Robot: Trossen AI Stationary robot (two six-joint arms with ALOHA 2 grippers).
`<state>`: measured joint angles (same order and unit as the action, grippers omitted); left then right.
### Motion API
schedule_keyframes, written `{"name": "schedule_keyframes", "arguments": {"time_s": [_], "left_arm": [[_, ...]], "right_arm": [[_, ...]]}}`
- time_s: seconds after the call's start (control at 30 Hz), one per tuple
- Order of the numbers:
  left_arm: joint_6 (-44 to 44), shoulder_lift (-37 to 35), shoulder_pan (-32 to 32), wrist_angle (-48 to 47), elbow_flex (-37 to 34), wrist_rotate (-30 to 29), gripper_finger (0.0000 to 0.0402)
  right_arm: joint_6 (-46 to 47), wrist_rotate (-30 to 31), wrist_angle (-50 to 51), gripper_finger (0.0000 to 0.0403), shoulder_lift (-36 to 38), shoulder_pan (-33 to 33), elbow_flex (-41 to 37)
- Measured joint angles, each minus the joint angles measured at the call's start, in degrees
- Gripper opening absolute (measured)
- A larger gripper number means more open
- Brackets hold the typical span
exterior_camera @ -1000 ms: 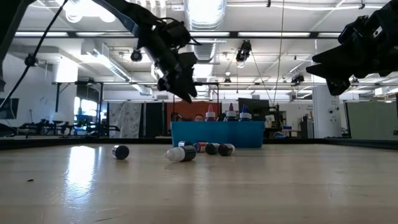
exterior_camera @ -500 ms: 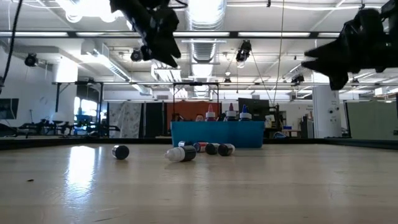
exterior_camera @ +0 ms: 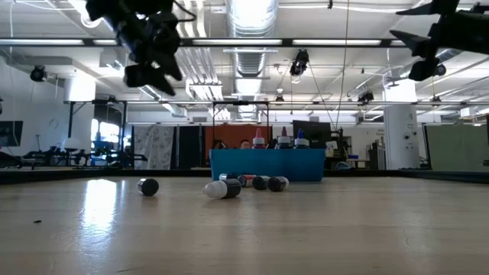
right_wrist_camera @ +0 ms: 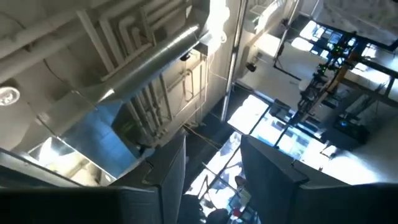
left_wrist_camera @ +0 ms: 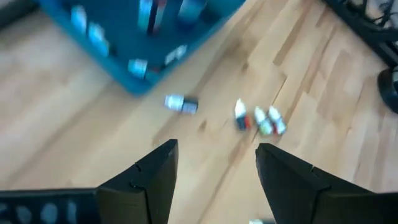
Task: Pick & Place food coloring
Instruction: Put the bottom small red food coloring bottle into the blue bin
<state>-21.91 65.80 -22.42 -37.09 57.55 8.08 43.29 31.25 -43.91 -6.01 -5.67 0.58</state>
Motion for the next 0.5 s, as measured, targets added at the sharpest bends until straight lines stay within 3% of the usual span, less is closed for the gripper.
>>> {"name": "schedule_keyframes", "arguments": {"time_s": [0.13,0.27,0.5], "left_arm": [[-5.98,-3.86,0.80,0.03,-6.72,-0.01,0.0192],[-10.66,-7.09,2.21,1.05,-11.73,-0.02,0.0192],[-16.05,-9.98,3.04,4.79,-16.13,-0.16,0.0192]], "right_arm": [[2.01,-0.14,0.18,0.0148,-0.54,0.04,0.00],[11.78,-6.10,0.23,0.0148,-4.40,0.09,0.00],[27.32,-12.32,8.46,0.0148,-21.33,0.56,4.08]]}}
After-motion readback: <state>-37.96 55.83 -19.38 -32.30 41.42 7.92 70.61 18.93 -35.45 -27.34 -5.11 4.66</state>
